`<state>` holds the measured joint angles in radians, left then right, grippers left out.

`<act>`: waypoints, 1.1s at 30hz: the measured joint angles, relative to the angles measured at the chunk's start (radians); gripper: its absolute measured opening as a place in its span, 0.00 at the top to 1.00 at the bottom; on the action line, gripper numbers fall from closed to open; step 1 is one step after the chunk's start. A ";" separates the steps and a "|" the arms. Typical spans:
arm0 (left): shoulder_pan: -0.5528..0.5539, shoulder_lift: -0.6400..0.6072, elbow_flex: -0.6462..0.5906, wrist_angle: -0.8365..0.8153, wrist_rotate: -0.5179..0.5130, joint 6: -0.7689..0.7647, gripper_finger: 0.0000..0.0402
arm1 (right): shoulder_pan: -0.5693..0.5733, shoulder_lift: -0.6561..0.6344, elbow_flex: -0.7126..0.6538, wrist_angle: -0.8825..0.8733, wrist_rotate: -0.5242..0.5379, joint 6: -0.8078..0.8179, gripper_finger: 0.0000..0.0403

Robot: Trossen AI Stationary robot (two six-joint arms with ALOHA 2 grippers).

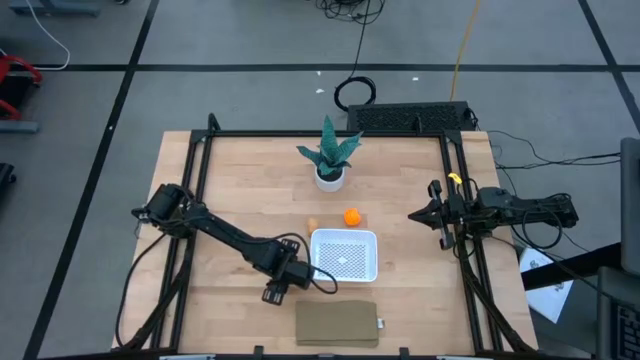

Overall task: Pick and placing Produce into tupperware
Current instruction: Put the purple grapes into the white bin

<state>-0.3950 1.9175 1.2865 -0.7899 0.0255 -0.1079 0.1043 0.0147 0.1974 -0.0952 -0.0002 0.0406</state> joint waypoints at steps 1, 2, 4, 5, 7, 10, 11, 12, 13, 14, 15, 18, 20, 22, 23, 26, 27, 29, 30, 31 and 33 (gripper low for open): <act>0.000 0.000 0.000 -0.007 0.001 0.000 0.52 | 0.000 0.000 0.000 0.000 0.000 0.000 1.00; 0.000 0.000 0.000 -0.019 0.000 0.000 0.52 | 0.000 0.000 0.000 0.000 0.000 0.000 1.00; 0.000 -0.001 0.000 -0.036 0.000 0.000 0.50 | 0.000 0.000 0.000 0.000 0.000 0.000 1.00; 0.000 -0.001 0.000 -0.041 0.000 0.000 0.49 | 0.000 0.000 0.000 0.000 0.000 0.000 1.00; 0.000 -0.004 0.000 -0.054 0.000 0.000 0.47 | 0.000 0.000 0.000 0.000 0.000 0.000 1.00; 0.000 -0.015 0.000 -0.061 0.000 0.000 0.46 | 0.000 0.000 0.000 0.000 0.000 0.000 1.00; 0.000 -0.023 -0.001 -0.061 0.000 0.002 0.47 | 0.000 0.000 0.000 0.000 0.000 0.000 1.00; 0.000 -0.034 0.000 -0.061 0.000 0.004 0.47 | 0.000 0.000 0.000 0.000 0.000 0.000 1.00; 0.000 -0.045 -0.001 -0.061 0.000 0.006 0.48 | 0.000 0.000 0.000 0.000 0.000 0.000 1.00; 0.000 -0.055 0.000 -0.061 0.000 0.006 0.49 | 0.000 0.000 0.000 0.000 0.000 0.000 1.00; 0.000 -0.065 0.000 -0.062 0.000 0.006 0.49 | 0.000 0.000 0.000 0.000 0.000 0.000 1.00; 0.002 -0.103 0.000 -0.083 -0.016 0.009 0.50 | 0.000 0.000 0.000 0.000 0.000 0.000 1.00; 0.004 -0.130 0.000 -0.101 -0.030 0.009 0.49 | 0.000 0.000 0.000 0.001 0.000 0.000 1.00; 0.011 -0.155 0.000 -0.109 -0.032 0.010 0.48 | 0.000 0.000 0.000 0.001 0.000 0.000 1.00; 0.015 -0.168 0.000 -0.115 -0.034 0.010 0.48 | 0.000 0.000 0.000 0.001 0.000 0.000 1.00; 0.035 -0.204 0.001 -0.139 -0.034 -0.006 0.48 | 0.000 0.000 0.000 0.001 0.000 0.000 1.00; 0.044 -0.212 0.001 -0.147 -0.035 -0.012 0.48 | 0.000 0.000 0.000 0.001 0.000 0.000 1.00; 0.061 -0.229 0.001 -0.171 -0.046 -0.028 0.48 | 0.000 0.000 0.000 0.001 0.000 0.000 1.00; 0.069 -0.237 0.001 -0.182 -0.054 -0.033 0.48 | 0.000 0.000 0.000 0.001 0.000 0.000 1.00; 0.079 -0.244 0.002 -0.194 -0.055 -0.033 0.48 | 0.000 0.000 0.000 0.001 0.000 0.000 1.00; 0.096 -0.254 0.002 -0.222 -0.056 -0.029 0.47 | 0.000 0.000 0.000 0.001 0.000 0.000 1.00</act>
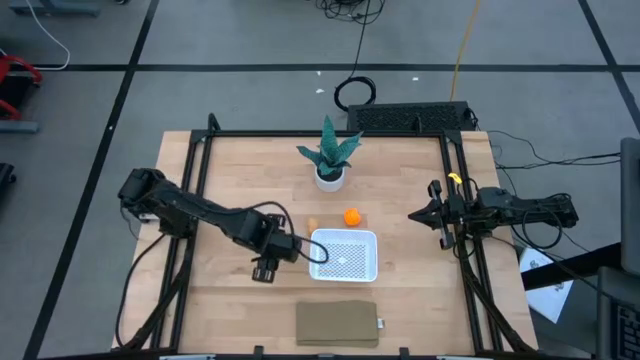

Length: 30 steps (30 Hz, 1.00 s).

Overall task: Pick and placing Produce into tupperware
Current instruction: Put the purple grapes into the white bin

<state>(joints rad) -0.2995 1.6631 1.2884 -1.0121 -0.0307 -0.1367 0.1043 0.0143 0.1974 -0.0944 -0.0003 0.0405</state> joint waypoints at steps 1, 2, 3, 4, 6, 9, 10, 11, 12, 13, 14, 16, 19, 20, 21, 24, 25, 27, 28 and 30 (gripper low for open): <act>0.009 -0.006 0.000 -0.010 0.000 0.000 0.47 | 0.000 0.000 0.000 0.000 0.000 0.000 1.00; 0.018 -0.011 0.000 -0.018 0.000 0.001 0.47 | 0.000 0.000 0.000 0.000 0.000 0.000 1.00; 0.026 -0.015 0.006 -0.035 0.000 0.005 0.47 | 0.000 0.000 0.000 0.000 0.000 0.000 1.00; 0.035 -0.016 0.014 -0.052 -0.001 0.011 0.47 | 0.000 0.000 0.000 0.000 0.000 0.000 1.00; 0.048 -0.015 0.035 -0.081 -0.014 0.027 0.47 | 0.000 0.000 0.000 0.000 0.000 0.000 1.00; 0.061 -0.015 0.070 -0.097 -0.034 0.056 0.47 | 0.000 0.000 0.000 0.000 0.000 0.000 1.00; 0.066 -0.015 0.081 -0.092 -0.034 0.065 0.47 | 0.000 0.000 0.000 0.000 0.000 0.000 1.00; 0.070 -0.015 0.091 -0.091 -0.034 0.074 0.47 | 0.000 0.000 0.000 0.000 0.000 0.000 1.00; 0.074 -0.015 0.100 -0.090 -0.034 0.078 0.47 | 0.000 0.000 0.000 0.000 0.000 0.000 1.00; 0.077 -0.015 0.107 -0.088 -0.034 0.080 0.47 | 0.000 0.000 0.000 0.000 0.000 0.000 1.00; 0.081 -0.015 0.113 -0.083 -0.039 0.080 0.47 | 0.000 0.000 0.000 0.000 0.000 0.000 1.00; 0.089 -0.015 0.125 -0.083 -0.054 0.080 0.47 | 0.000 0.000 0.000 0.000 0.000 0.000 1.00; 0.108 -0.015 0.139 -0.059 -0.057 0.079 0.47 | 0.000 0.000 0.000 0.001 0.000 0.000 1.00; 0.114 -0.015 0.142 -0.041 -0.057 0.075 0.47 | 0.000 0.000 0.000 0.001 0.000 0.000 1.00; 0.121 -0.015 0.144 -0.024 -0.057 0.073 0.47 | 0.000 0.000 0.000 0.001 0.000 0.000 1.00; 0.139 -0.015 0.160 0.000 -0.030 0.073 0.47 | 0.000 0.000 0.000 0.005 0.000 0.000 1.00; 0.143 -0.013 0.164 0.004 -0.021 0.074 0.47 | 0.000 0.000 0.000 0.009 0.000 0.000 1.00; 0.153 0.002 0.180 0.007 0.001 0.079 0.47 | 0.000 0.000 0.000 0.012 0.000 0.000 1.00; 0.156 0.008 0.188 0.009 0.008 0.084 0.47 | 0.000 0.000 0.000 0.012 0.000 0.000 1.00; 0.157 0.027 0.213 0.005 0.018 0.097 0.47 | 0.000 0.000 0.000 0.013 0.000 0.000 1.00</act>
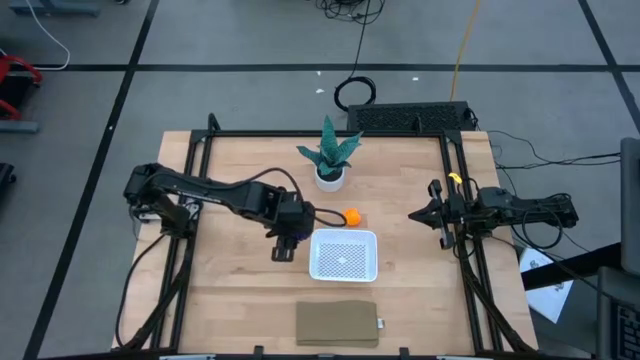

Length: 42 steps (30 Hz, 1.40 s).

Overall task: Pick and placing Produce into tupperware
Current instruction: Put the purple grapes into the white bin

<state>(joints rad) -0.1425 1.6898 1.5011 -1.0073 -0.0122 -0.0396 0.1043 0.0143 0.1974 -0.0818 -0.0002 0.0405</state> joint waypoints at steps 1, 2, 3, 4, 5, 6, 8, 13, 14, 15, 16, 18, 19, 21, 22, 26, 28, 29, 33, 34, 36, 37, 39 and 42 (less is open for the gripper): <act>0.000 0.009 0.016 0.003 0.003 0.009 0.47 | 0.000 0.000 0.000 0.000 0.000 0.000 1.00; 0.000 0.022 0.033 0.004 0.007 0.019 0.47 | 0.000 0.000 0.000 0.000 0.000 0.000 1.00; 0.000 0.038 0.052 -0.001 0.012 0.029 0.47 | 0.000 0.000 0.000 0.000 0.000 0.000 1.00; 0.000 0.055 0.072 -0.008 0.013 0.039 0.47 | 0.000 0.000 0.000 0.001 0.000 0.000 1.00; 0.000 0.073 0.094 -0.014 0.013 0.049 0.47 | 0.000 0.000 0.000 0.000 0.000 -0.001 1.00; -0.001 0.090 0.117 -0.021 0.014 0.060 0.47 | 0.000 0.000 0.000 0.000 0.000 -0.001 1.00; -0.001 0.125 0.163 -0.043 0.015 0.084 0.47 | 0.000 0.000 0.000 0.000 0.000 -0.001 1.00; 0.001 0.205 0.251 -0.060 0.044 0.165 0.47 | 0.000 0.000 0.000 0.000 0.000 0.000 1.00; 0.001 0.218 0.265 -0.057 0.049 0.175 0.47 | 0.000 0.000 0.000 0.000 0.000 0.000 1.00; 0.003 0.231 0.279 -0.050 0.058 0.181 0.47 | 0.000 0.000 0.000 0.000 0.000 0.000 1.00; 0.004 0.242 0.291 -0.040 0.066 0.185 0.47 | 0.000 0.000 0.000 0.000 0.000 0.000 1.00; 0.008 0.274 0.323 -0.037 0.077 0.193 0.47 | 0.000 0.000 0.000 0.000 0.000 -0.001 1.00; 0.010 0.292 0.340 -0.039 0.081 0.199 0.47 | 0.000 0.000 0.000 0.000 0.000 0.000 1.00; 0.013 0.328 0.375 -0.039 0.090 0.213 0.47 | 0.000 0.000 0.000 0.000 0.000 0.000 1.00; 0.013 0.344 0.394 -0.041 0.092 0.216 0.47 | 0.000 0.000 0.000 0.000 0.000 0.000 1.00; 0.013 0.386 0.444 -0.038 0.091 0.220 0.47 | 0.000 0.000 0.000 -0.001 0.000 -0.001 1.00; 0.012 0.397 0.447 -0.032 0.091 0.220 0.47 | 0.000 0.000 0.000 -0.001 0.000 -0.001 1.00; 0.012 0.401 0.447 -0.030 0.091 0.216 0.47 | 0.000 0.000 0.000 -0.001 0.000 -0.001 1.00; 0.011 0.405 0.448 0.001 0.034 0.175 0.47 | 0.000 0.000 0.000 -0.003 0.000 -0.001 1.00; 0.009 0.407 0.448 0.011 0.015 0.167 0.47 | 0.000 0.000 0.000 -0.004 0.000 -0.001 1.00; 0.003 0.411 0.447 0.014 -0.017 0.168 0.47 | 0.000 0.000 0.000 -0.005 0.000 -0.001 1.00; -0.002 0.412 0.447 0.019 -0.023 0.179 0.47 | 0.000 0.000 0.000 -0.005 0.000 -0.001 1.00; -0.016 0.416 0.447 0.028 -0.027 0.206 0.47 | 0.000 0.000 0.000 -0.005 0.000 -0.001 1.00; -0.034 0.419 0.443 0.030 -0.059 0.214 0.47 | 0.000 0.000 0.000 -0.005 0.000 -0.001 1.00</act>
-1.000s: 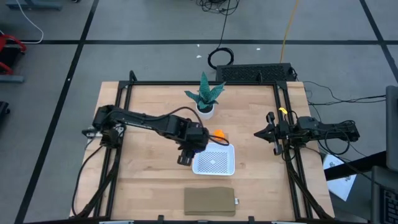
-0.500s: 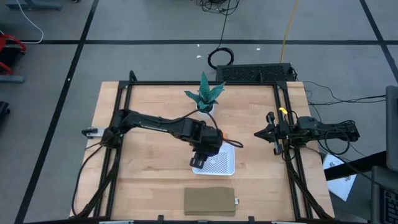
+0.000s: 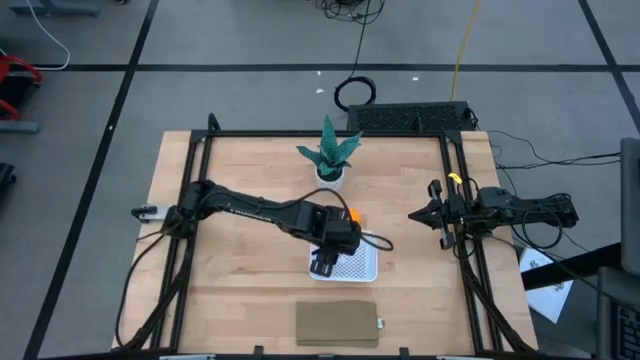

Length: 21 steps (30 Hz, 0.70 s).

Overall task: Pick and placing Produce into tupperware
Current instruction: Put the purple grapes into the white bin

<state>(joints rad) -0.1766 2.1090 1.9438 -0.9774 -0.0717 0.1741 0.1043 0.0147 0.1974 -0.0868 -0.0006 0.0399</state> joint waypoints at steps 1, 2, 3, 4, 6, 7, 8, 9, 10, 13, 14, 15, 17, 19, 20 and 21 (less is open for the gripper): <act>-0.004 0.000 -0.008 0.010 -0.010 0.000 0.47 | 0.000 0.000 0.000 0.000 0.000 0.000 1.00; -0.007 0.000 -0.015 0.021 -0.013 -0.004 0.47 | 0.000 0.000 0.000 0.000 0.000 0.000 1.00; -0.009 0.000 -0.019 0.026 -0.017 -0.014 0.47 | 0.000 0.000 0.000 0.000 0.000 0.000 1.00; -0.009 0.000 -0.021 0.026 -0.025 -0.031 0.47 | 0.000 0.000 0.000 0.000 0.000 0.000 1.00; -0.009 0.001 -0.022 0.030 -0.034 -0.068 0.47 | 0.000 0.000 0.000 0.000 0.000 0.000 1.00; -0.009 0.008 -0.021 0.038 -0.035 -0.085 0.47 | 0.000 0.000 0.000 0.000 0.000 0.000 1.00; -0.009 0.012 -0.021 0.044 -0.036 -0.101 0.47 | 0.000 0.000 0.000 0.000 0.000 0.000 1.00; -0.009 0.018 -0.021 0.037 -0.038 -0.115 0.47 | 0.000 0.000 0.000 0.000 0.000 0.000 1.00; -0.009 0.024 -0.022 0.027 -0.038 -0.130 0.47 | 0.000 0.000 0.000 0.000 0.000 0.000 1.00; -0.009 0.047 -0.022 0.029 -0.040 -0.159 0.47 | 0.000 0.000 0.000 0.000 0.000 0.000 1.00; -0.009 0.056 -0.022 0.018 -0.040 -0.161 0.47 | 0.000 0.000 0.000 0.000 0.000 0.000 1.00; -0.009 0.064 -0.022 0.011 -0.042 -0.162 0.47 | 0.000 0.002 0.000 0.001 0.000 0.000 1.00; -0.010 0.084 -0.022 0.012 -0.042 -0.156 0.47 | 0.000 0.005 0.000 -0.002 0.000 0.000 1.00; -0.010 0.099 -0.022 0.007 -0.042 -0.152 0.47 | 0.000 0.010 0.000 0.001 0.000 0.000 1.00; -0.010 0.101 -0.022 0.009 -0.043 -0.146 0.47 | 0.000 0.010 0.000 -0.002 0.000 0.000 1.00; -0.010 0.101 -0.022 0.007 -0.043 -0.138 0.47 | 0.000 0.012 0.000 -0.001 0.000 0.000 1.00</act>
<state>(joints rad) -0.1867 2.2104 1.9213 -0.9702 -0.1143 0.0357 0.1043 0.0271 0.1978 -0.0880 -0.0006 0.0399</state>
